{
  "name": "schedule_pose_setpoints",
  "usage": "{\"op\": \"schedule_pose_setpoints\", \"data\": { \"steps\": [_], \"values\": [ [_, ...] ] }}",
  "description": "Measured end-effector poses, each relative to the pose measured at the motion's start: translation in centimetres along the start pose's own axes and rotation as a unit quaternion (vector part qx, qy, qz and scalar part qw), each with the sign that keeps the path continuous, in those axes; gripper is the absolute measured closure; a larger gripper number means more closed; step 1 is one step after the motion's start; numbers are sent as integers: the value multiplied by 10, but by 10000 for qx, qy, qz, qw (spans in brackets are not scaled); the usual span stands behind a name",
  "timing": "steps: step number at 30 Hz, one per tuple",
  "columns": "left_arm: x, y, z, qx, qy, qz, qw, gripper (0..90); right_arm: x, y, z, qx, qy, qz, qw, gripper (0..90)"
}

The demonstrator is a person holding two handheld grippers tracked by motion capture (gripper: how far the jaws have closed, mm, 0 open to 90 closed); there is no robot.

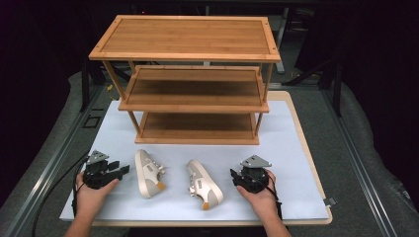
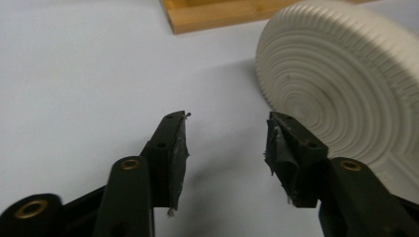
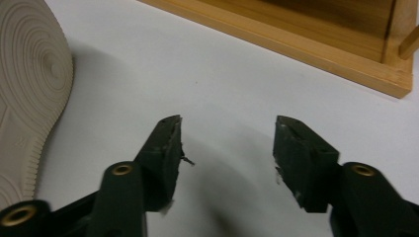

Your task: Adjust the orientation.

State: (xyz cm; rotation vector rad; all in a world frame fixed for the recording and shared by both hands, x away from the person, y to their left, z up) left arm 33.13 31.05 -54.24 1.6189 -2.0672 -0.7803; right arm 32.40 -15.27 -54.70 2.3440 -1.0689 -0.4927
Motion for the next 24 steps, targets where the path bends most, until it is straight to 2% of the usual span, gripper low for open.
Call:
{"op": "schedule_pose_setpoints", "data": {
  "steps": [2,3,6,9,10,12,13,19,21,23,24],
  "values": [
    [2,2,1,34,19,-29,10000,545,1,2,1,-78,-50,202,9998,474],
    [3,3,2,17,22,-42,10000,550,1,3,1,-86,-124,210,9997,468],
    [5,8,3,-19,110,-21,9999,548,0,3,2,16,-356,-68,9993,445],
    [4,14,1,99,157,-42,9998,548,-1,4,2,66,-398,-118,9991,435],
    [4,17,-1,161,215,8,9996,548,-3,6,2,24,-384,67,9992,433],
    [4,23,-2,230,429,230,9986,612,-4,8,3,74,-364,-19,9993,428],
    [4,27,-3,236,536,425,9974,624,-4,8,3,83,-378,8,9993,435],
    [8,37,-11,356,490,490,9970,753,-1,8,3,100,-467,-57,9988,498],
    [12,41,-13,414,472,585,9963,806,-1,8,4,114,-472,-117,9988,506],
    [14,43,-14,452,434,637,9960,873,-1,8,4,138,-453,-59,9989,511],
    [18,46,-16,470,366,667,9960,893,-1,9,4,140,-460,-104,9988,514]
  ]
}}
Point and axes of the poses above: each handheld gripper's, and its own axes: y roughly backward along the jaws, z roughly out of its underside, x roughly to its right, the point moved 2 cm from there along -y, roughly forward along the jaws, and after that the axes turned 11 degrees about -z, right-handed, at the moved point
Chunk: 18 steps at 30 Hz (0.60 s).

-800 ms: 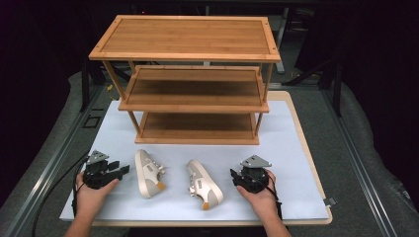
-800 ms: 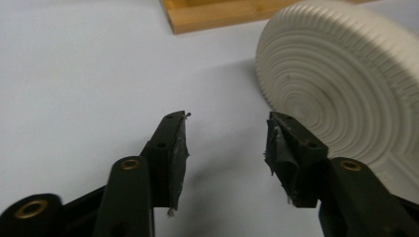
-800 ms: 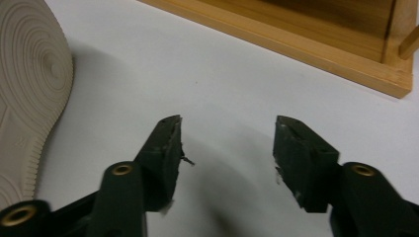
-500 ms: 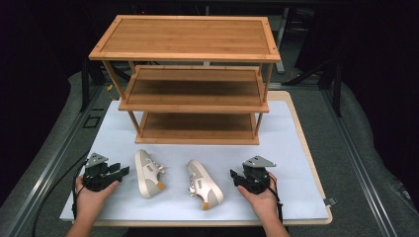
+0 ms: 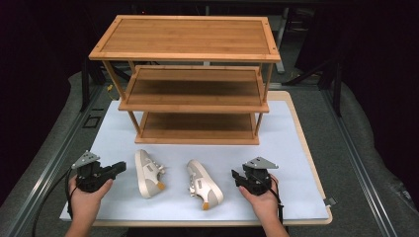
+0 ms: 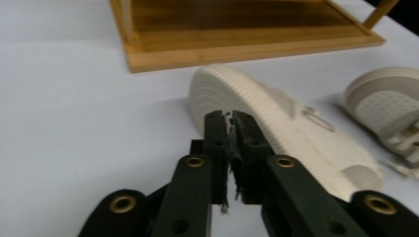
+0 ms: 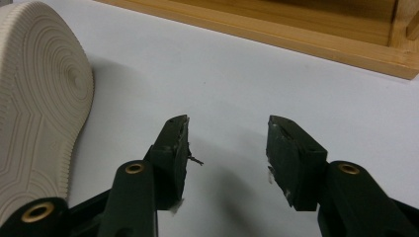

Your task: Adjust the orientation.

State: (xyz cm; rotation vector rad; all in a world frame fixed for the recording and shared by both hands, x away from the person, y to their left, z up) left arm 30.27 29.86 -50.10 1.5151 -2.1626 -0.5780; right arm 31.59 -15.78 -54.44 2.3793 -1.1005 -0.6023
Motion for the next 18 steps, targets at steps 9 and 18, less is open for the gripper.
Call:
{"op": "schedule_pose_setpoints", "data": {
  "steps": [9,18],
  "values": [
    [30,-1,-4,-101,-625,172,9978,899,1,0,1,-10,-49,37,10000,509],
    [42,-11,-1,-257,-801,116,9964,899,3,-1,2,2,-155,-22,9999,506]
  ]
}}
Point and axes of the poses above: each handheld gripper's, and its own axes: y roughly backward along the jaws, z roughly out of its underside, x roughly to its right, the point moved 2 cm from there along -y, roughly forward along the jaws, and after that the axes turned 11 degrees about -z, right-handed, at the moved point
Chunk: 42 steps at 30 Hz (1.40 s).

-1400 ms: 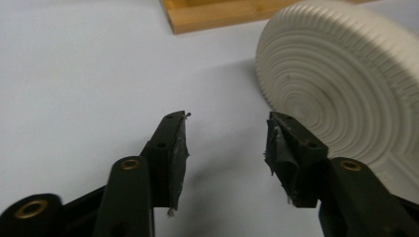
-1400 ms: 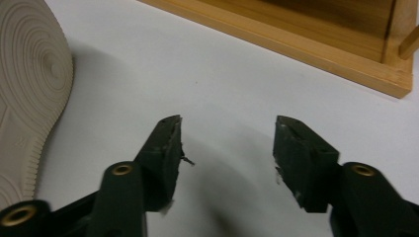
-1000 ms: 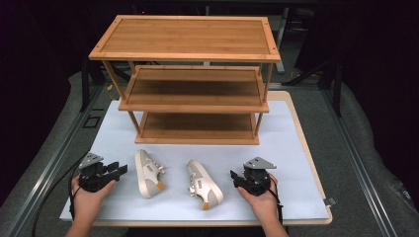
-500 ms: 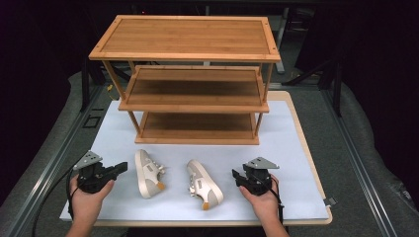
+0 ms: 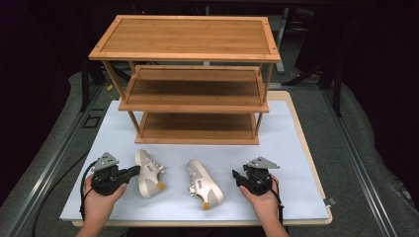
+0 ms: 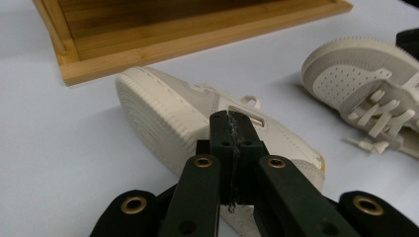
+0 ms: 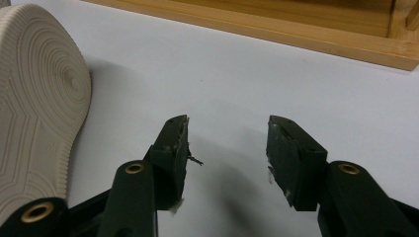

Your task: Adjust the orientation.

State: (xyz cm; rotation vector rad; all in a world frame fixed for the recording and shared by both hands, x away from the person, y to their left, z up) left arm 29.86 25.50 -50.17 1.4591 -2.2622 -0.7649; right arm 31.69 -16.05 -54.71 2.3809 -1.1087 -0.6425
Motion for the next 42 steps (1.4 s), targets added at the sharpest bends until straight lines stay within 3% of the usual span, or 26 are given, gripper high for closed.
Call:
{"op": "schedule_pose_setpoints", "data": {
  "steps": [3,6,15,17,26,28,32,35,36,39,41,42],
  "values": [
    [0,0,1,9,12,-4,10000,900,-1,1,0,8,-38,2,10000,506],
    [0,4,3,-26,-51,-168,9998,900,0,3,0,44,-59,18,10000,506],
    [-16,15,18,-82,182,-404,9990,900,1,7,-2,97,-61,4,9999,505],
    [-25,19,30,-221,231,-571,9979,900,0,7,-2,110,-74,-13,9999,501],
    [-46,18,53,-618,594,-696,9939,900,-1,8,-2,123,-93,-28,9999,499],
    [-47,22,50,-444,776,-643,9939,899,0,8,-2,135,-113,-20,9998,498],
    [-42,33,43,-99,854,-682,9940,855,1,8,-2,168,-137,-34,9998,498],
    [-39,36,41,10,854,-652,9942,810,1,9,-2,166,-144,-43,9997,498],
    [-34,36,39,95,873,-627,9942,736,1,8,-2,173,-135,-50,9997,498],
    [-33,36,38,103,755,-788,9940,642,1,8,-2,176,-139,-46,9997,498],
    [-34,36,38,143,876,-750,9932,573,1,9,-2,192,-151,-32,9997,498],
    [-35,36,39,156,999,-626,9929,572,2,9,-2,195,-152,-32,9997,498]
  ]
}}
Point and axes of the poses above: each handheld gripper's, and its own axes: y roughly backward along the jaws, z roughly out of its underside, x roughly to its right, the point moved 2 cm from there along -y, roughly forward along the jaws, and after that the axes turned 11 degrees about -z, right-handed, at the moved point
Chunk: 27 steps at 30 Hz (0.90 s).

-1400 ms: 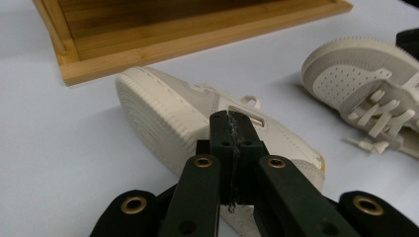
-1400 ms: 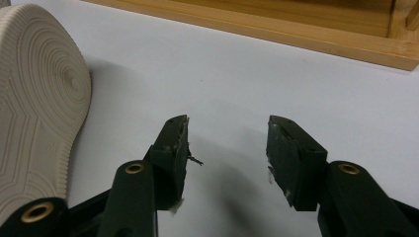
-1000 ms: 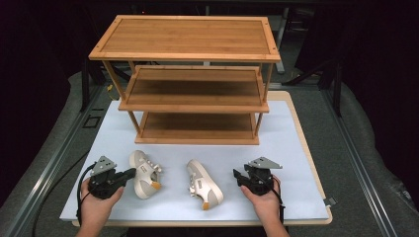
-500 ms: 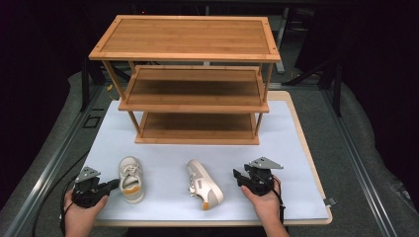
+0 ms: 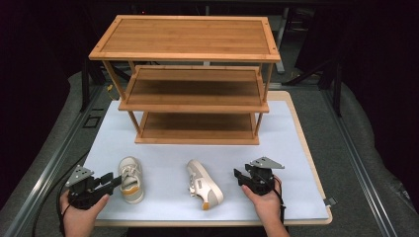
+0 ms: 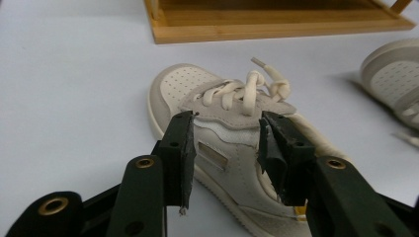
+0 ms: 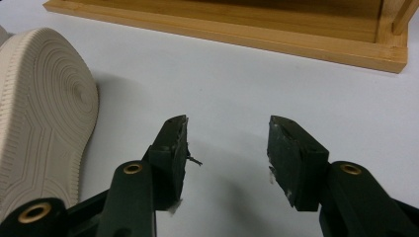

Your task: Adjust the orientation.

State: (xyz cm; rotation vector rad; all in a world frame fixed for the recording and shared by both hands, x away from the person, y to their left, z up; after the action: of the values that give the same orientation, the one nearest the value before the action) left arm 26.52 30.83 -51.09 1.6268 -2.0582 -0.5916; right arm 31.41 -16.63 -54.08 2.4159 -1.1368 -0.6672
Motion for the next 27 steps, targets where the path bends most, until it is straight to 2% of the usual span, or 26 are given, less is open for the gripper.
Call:
{"op": "schedule_pose_setpoints", "data": {
  "steps": [2,4,7,8,9,11,12,14,15,17,19,21,22,27],
  "values": [
    [0,0,0,-13,-26,-8,10000,549,0,0,0,7,-9,1,10000,498],
    [6,-6,3,-190,-112,87,9997,533,0,0,0,8,-24,1,10000,498],
    [10,-11,5,-316,-185,65,9993,529,0,0,0,-4,-22,-14,10000,498],
    [12,-16,6,-358,-262,-107,9990,500,0,0,0,0,-11,-22,10000,498],
    [12,-18,6,-390,-276,-149,9987,488,0,0,0,3,-13,-28,10000,498],
    [11,-21,7,-450,-235,-148,9986,471,0,0,0,0,-13,-25,10000,498],
    [8,-26,9,-518,-26,-85,9986,466,-1,0,0,0,-10,-31,10000,498],
    [6,-26,8,-541,12,-62,9985,502,-1,-1,0,4,-19,-21,10000,497],
    [3,-26,7,-564,116,-40,9983,522,-1,-1,0,5,-27,-27,10000,497],
    [3,-27,7,-557,186,-23,9983,531,-1,-1,0,5,-30,-28,10000,498],
    [6,-27,4,-519,72,-103,9986,579,-1,-1,0,-1,-32,-40,10000,497],
    [9,-29,4,-504,133,-47,9986,580,-2,-1,0,-14,-52,-42,10000,497],
    [20,-33,3,-504,61,109,9987,581,-2,-1,1,-14,-49,-50,10000,497],
    [56,-46,-3,-560,-339,472,9967,583,-6,2,-1,74,11,-9,10000,513]
  ]
}}
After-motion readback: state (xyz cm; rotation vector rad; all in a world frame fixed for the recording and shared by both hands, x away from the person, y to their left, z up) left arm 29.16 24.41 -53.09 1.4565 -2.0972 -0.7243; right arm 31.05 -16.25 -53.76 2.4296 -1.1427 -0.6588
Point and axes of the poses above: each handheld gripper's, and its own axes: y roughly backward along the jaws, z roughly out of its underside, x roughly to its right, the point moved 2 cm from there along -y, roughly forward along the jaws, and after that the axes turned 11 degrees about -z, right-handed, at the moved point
